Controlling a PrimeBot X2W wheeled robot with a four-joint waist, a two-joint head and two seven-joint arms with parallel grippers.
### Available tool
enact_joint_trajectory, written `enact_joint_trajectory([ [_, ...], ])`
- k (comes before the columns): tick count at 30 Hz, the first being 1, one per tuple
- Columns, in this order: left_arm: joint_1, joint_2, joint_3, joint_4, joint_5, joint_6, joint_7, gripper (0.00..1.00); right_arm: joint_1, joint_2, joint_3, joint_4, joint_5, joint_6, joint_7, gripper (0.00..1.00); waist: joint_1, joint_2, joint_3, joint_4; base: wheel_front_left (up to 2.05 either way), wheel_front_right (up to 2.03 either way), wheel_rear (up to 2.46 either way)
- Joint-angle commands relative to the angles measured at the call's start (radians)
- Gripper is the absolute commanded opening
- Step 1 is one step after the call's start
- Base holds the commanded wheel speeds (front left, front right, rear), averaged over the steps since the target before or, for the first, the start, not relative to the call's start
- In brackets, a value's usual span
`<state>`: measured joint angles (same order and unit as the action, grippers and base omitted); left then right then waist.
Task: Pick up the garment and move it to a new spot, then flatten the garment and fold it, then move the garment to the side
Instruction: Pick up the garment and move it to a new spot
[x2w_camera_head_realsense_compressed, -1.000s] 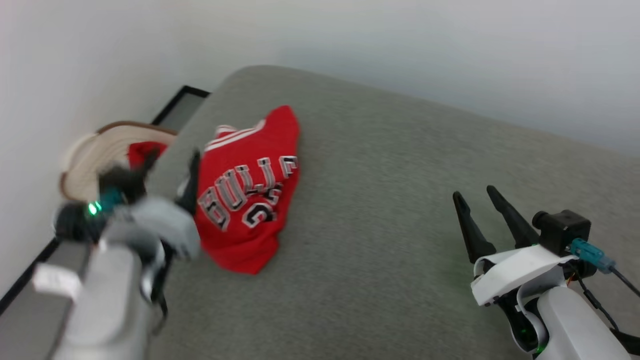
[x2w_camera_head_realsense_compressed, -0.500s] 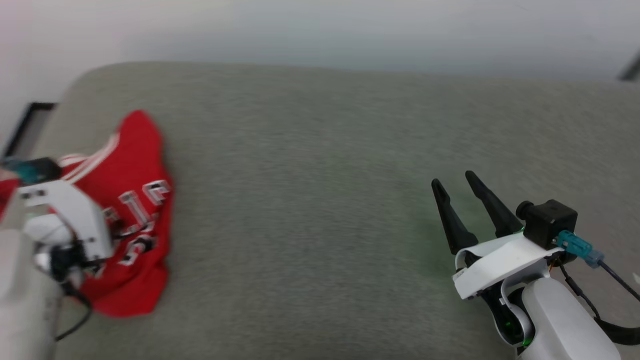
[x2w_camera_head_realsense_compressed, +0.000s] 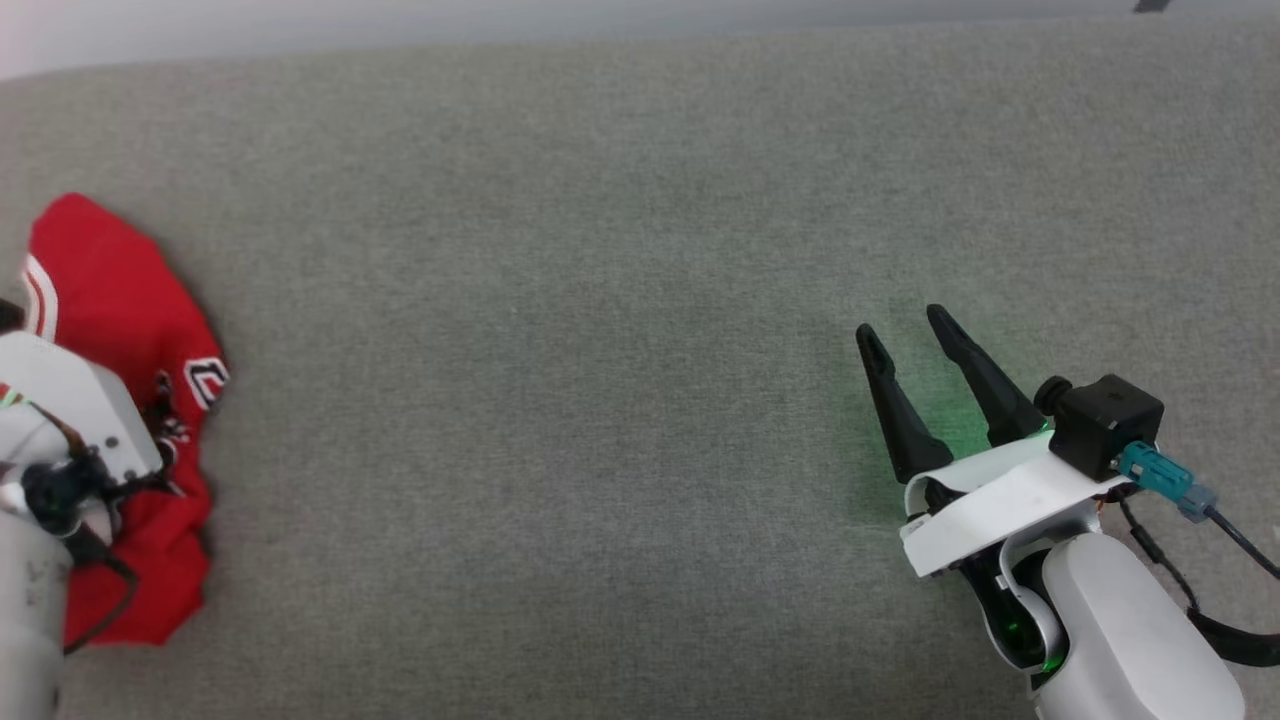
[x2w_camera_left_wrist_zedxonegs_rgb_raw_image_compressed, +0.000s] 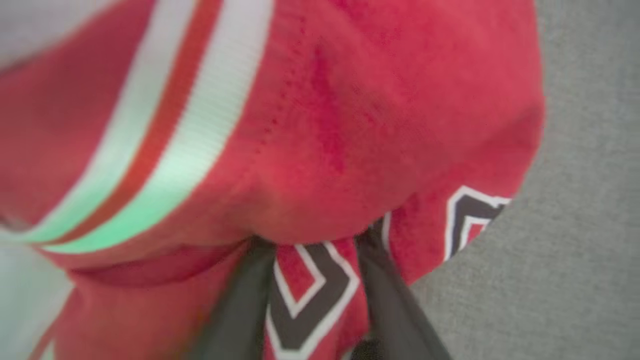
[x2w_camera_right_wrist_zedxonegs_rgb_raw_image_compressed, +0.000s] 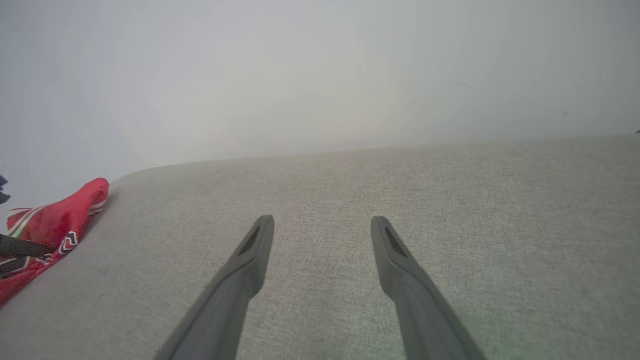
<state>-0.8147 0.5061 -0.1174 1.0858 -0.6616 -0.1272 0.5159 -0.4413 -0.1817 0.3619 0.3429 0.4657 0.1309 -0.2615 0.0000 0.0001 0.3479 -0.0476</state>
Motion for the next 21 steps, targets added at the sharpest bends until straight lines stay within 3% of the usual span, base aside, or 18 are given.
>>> enact_joint_trajectory([
  [1,0.076,-0.134,-0.047,0.035,-0.019,-0.004,0.003,0.0,-0.012,0.002,0.005,-0.003,-0.003,0.0,-0.004,1.0,0.0,-0.0001,0.001,-0.006,0.0,0.0,0.0],
  [6,0.079,-0.085,-0.108,-0.04,-0.035,-0.008,-0.081,0.0,0.005,0.011,0.014,0.015,0.006,0.0,-0.004,1.0,0.0,-0.0001,-0.074,0.029,0.0,0.0,0.0],
  [13,0.034,0.034,-0.181,-0.196,-0.09,-0.002,-0.228,0.0,0.059,0.031,0.0,0.045,0.03,0.0,-0.005,1.0,0.0,-0.0001,-0.176,0.057,0.0,0.0,0.0],
  [21,-0.054,0.02,-0.338,-0.395,-0.092,-0.002,-0.279,0.0,0.131,0.044,-0.035,0.05,0.052,0.0,-0.005,1.0,0.0,-0.0001,-0.236,0.049,0.0,0.0,0.0],
])
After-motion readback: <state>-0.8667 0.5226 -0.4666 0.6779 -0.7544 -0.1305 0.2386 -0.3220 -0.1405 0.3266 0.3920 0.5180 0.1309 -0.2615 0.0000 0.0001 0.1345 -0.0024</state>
